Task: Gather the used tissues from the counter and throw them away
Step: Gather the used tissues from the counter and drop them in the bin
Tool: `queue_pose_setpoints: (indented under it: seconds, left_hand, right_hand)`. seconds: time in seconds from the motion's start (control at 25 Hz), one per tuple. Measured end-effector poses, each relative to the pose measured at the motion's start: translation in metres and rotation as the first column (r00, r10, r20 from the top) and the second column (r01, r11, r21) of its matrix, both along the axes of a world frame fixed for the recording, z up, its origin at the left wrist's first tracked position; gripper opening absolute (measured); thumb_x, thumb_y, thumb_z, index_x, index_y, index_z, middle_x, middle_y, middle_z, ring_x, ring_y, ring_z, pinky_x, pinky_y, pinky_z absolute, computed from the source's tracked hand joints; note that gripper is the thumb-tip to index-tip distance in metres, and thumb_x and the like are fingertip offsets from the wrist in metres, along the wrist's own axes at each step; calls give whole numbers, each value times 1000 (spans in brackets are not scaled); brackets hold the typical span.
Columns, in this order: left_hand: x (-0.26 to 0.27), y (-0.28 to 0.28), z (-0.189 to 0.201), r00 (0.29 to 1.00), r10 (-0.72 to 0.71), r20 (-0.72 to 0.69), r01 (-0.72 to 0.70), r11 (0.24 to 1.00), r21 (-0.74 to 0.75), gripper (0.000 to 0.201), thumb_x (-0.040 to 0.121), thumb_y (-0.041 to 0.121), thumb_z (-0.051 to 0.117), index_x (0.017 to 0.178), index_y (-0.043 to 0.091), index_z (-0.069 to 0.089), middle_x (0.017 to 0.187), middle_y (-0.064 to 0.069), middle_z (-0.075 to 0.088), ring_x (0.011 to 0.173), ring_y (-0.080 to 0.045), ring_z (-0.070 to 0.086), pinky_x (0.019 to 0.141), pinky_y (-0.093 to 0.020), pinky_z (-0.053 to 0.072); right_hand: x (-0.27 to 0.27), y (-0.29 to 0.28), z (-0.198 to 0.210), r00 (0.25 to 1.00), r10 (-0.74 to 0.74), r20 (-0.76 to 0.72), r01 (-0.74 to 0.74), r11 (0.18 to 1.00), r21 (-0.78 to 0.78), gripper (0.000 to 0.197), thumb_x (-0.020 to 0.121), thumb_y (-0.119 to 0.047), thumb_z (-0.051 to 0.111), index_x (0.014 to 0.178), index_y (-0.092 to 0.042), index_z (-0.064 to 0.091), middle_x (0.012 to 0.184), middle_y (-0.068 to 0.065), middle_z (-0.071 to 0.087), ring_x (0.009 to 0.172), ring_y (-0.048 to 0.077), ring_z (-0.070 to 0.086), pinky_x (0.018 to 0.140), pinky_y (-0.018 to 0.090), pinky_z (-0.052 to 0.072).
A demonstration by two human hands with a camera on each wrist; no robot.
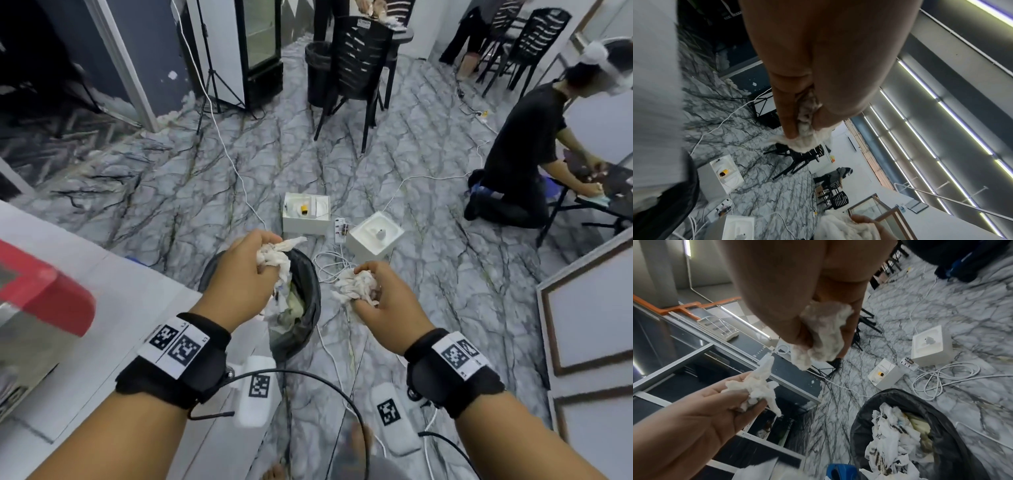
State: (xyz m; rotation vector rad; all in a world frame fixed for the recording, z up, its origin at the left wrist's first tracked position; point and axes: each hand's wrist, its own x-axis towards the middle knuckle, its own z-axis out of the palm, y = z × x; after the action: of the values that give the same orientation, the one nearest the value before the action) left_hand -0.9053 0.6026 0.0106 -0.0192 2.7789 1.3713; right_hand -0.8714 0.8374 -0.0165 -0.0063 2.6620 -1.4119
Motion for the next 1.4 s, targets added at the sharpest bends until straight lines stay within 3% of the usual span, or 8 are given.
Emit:
queue_pose_setpoints:
  seconds: [0.12,0.32,0.56,0.76,0.96,1.08,1.24,1.4]
  left_hand:
    - [-46,17,-12,998,58,4,-58,997,-54,27,83,16,60,100,36,58,79,4,63,39,-6,44,37,-12,31]
    - [-117,57,-55,946,323,24,-322,946,-38,29,83,11,59,100,35,57,100,-2,60,36,-5,46,38,-10,33]
    - [-156,102,-173,779,593,202,-587,804,-98,31,83,11,59,109,26,58,119,-5,58,98,-22,58,84,-31,49]
    - [-152,108,-299,556,721,413,-730,661,-171,37,87,17,59,123,20,55,127,-12,58,116,-30,55,95,-35,45]
    - [-164,94,-374,539,600,591,-695,714,-91,62,88,36,58,143,30,32,149,-3,40,134,-23,41,109,-36,38]
    - [-167,88,-393,503,512,696,-650,755,-86,70,87,44,57,147,30,23,150,-2,39,133,-24,43,108,-39,39]
    - [-151,92,-376,498,574,649,-677,725,-122,47,90,33,53,136,25,43,136,-6,52,120,-24,53,98,-33,41]
    - [-140,103,-321,536,599,595,-720,693,-49,29,90,29,52,118,25,56,115,1,63,104,-18,61,96,-39,49]
  right_hand:
    - [-65,11,-21,997,72,7,-72,997,-22,34,84,-19,70,113,-29,55,103,-5,65,87,16,68,74,41,58]
    - [-187,24,-71,956,284,78,-282,959,-31,42,82,-17,72,115,-31,50,102,-11,64,86,14,67,81,40,57]
    - [-280,20,-170,826,480,294,-525,846,92,39,80,-29,77,113,-29,54,106,-7,62,88,21,65,73,45,59]
    - [-304,1,-284,736,511,443,-623,768,148,46,87,-22,69,130,-19,53,124,7,62,110,28,60,81,29,48]
    - [-307,-23,-360,715,482,506,-618,775,135,58,86,-23,72,140,-23,49,137,-2,57,116,18,59,83,21,42]
    - [-311,-20,-383,692,456,560,-587,807,69,67,87,-22,73,146,-29,42,128,-13,53,106,9,58,84,19,47]
    - [-316,15,-385,729,396,558,-539,835,112,49,90,-22,67,138,-24,52,133,-1,59,110,17,63,87,29,49]
    - [-298,78,-373,637,416,649,-657,733,175,27,91,-21,64,117,-14,67,113,8,70,105,28,65,90,38,52]
